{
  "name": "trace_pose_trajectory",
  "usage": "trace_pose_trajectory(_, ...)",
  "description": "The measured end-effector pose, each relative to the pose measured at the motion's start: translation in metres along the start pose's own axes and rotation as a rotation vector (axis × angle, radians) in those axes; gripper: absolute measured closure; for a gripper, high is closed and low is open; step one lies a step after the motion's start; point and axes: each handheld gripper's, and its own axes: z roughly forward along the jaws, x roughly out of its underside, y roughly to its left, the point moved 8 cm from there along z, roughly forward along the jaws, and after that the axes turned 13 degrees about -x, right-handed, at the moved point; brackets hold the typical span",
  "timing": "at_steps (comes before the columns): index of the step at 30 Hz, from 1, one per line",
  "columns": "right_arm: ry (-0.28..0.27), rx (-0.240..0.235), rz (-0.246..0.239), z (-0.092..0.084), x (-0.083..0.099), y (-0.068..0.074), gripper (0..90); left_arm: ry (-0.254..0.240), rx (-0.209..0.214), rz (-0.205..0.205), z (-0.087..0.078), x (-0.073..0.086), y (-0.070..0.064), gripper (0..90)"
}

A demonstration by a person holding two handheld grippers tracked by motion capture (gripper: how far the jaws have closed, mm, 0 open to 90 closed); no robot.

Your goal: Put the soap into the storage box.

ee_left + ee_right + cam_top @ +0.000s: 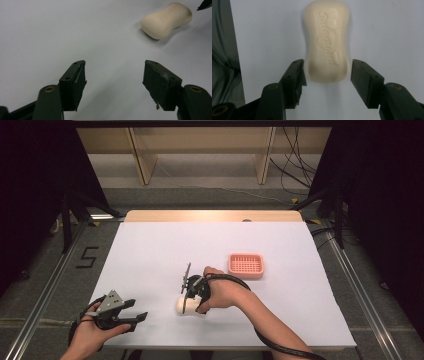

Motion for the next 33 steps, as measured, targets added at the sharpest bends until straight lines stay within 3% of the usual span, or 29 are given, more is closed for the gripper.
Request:
trace_pose_trajectory(2,-0.002,0.002,0.002,0.001,-0.002,-0.001,44.0,-0.001,0.000,-0.001,0.000,0.000,0.000,33.9)
trace_pose_trajectory(3,0.006,0.005,0.028,0.001,-0.002,0.001,43.9,-0.001,0.000,-0.003,0.000,0.000,0.000,33.9)
trace_pose_trajectory(5,-0.007,0.000,-0.009,0.002,-0.005,-0.002,43.6,0.003,0.002,-0.026,0.000,0.000,-0.001,33.8)
trace_pose_trajectory(6,0.000,0.003,0.022,0.001,-0.004,-0.001,43.5,0.002,0.000,-0.014,0.000,0.000,-0.001,33.8)
trace_pose_trajectory(8,-0.005,0.001,-0.012,0.003,-0.006,-0.002,43.1,-0.001,0.001,-0.002,0.000,0.000,0.000,33.8)
trace_pose_trajectory(9,-0.010,-0.006,-0.006,0.004,-0.007,-0.002,42.9,0.000,0.002,-0.003,0.000,0.000,0.000,33.8)
trace_pose_trajectory(10,0.004,-0.008,0.040,0.003,-0.006,0.001,42.7,-0.001,0.001,-0.002,0.000,0.000,0.000,33.8)
trace_pose_trajectory(13,-0.025,-0.014,-0.047,0.006,-0.011,-0.005,42.3,-0.001,0.001,-0.002,0.000,0.000,0.000,33.8)
trace_pose_trajectory(15,-0.032,-0.015,-0.018,0.007,-0.012,-0.004,42.0,0.000,0.001,-0.003,0.000,0.000,0.000,33.8)
trace_pose_trajectory(17,-0.016,-0.026,0.041,0.007,-0.010,0.000,41.8,0.000,0.001,-0.003,0.000,0.000,0.000,33.8)
trace_pose_trajectory(18,-0.036,-0.021,-0.029,0.009,-0.013,-0.005,41.7,0.000,0.001,-0.003,0.000,0.000,0.000,33.8)
trace_pose_trajectory(21,-0.030,-0.031,0.004,0.011,-0.013,-0.003,41.5,0.000,0.001,-0.003,0.000,0.000,0.000,33.8)
trace_pose_trajectory(22,-0.027,-0.028,0.015,0.012,-0.013,-0.003,41.5,0.005,0.003,-0.025,0.000,0.001,-0.001,33.8)
trace_pose_trajectory(23,-0.035,-0.029,-0.019,0.013,-0.015,-0.005,41.5,0.005,0.003,-0.024,0.000,0.001,-0.001,33.8)
trace_pose_trajectory(24,-0.032,-0.031,-0.010,0.013,-0.015,-0.004,41.5,0.001,0.002,-0.006,0.000,0.000,0.000,33.8)
trace_pose_trajectory(25,-0.025,-0.040,0.031,0.013,-0.014,-0.001,41.5,0.004,0.004,-0.036,0.001,0.001,-0.002,33.8)
trace_pose_trajectory(26,-0.024,-0.039,0.032,0.013,-0.014,-0.001,41.5,0.002,0.004,-0.037,0.001,0.001,-0.002,33.8)
trace_pose_trajectory(27,-0.037,-0.032,-0.021,0.015,-0.017,-0.005,41.5,0.002,0.004,-0.037,0.001,0.001,-0.002,33.8)
trace_pose_trajectory(31,-0.023,-0.040,0.011,0.017,-0.016,-0.003,41.4,-0.002,0.005,-0.010,0.001,0.000,-0.001,33.8)
trace_pose_trajectory(32,-0.026,-0.037,-0.029,0.018,-0.018,-0.007,41.5,0.001,0.004,-0.010,0.000,0.000,-0.001,33.8)
trace_pose_trajectory(33,-0.025,-0.034,-0.010,0.018,-0.018,-0.006,41.6,0.004,0.004,-0.037,0.001,0.001,-0.002,33.8)
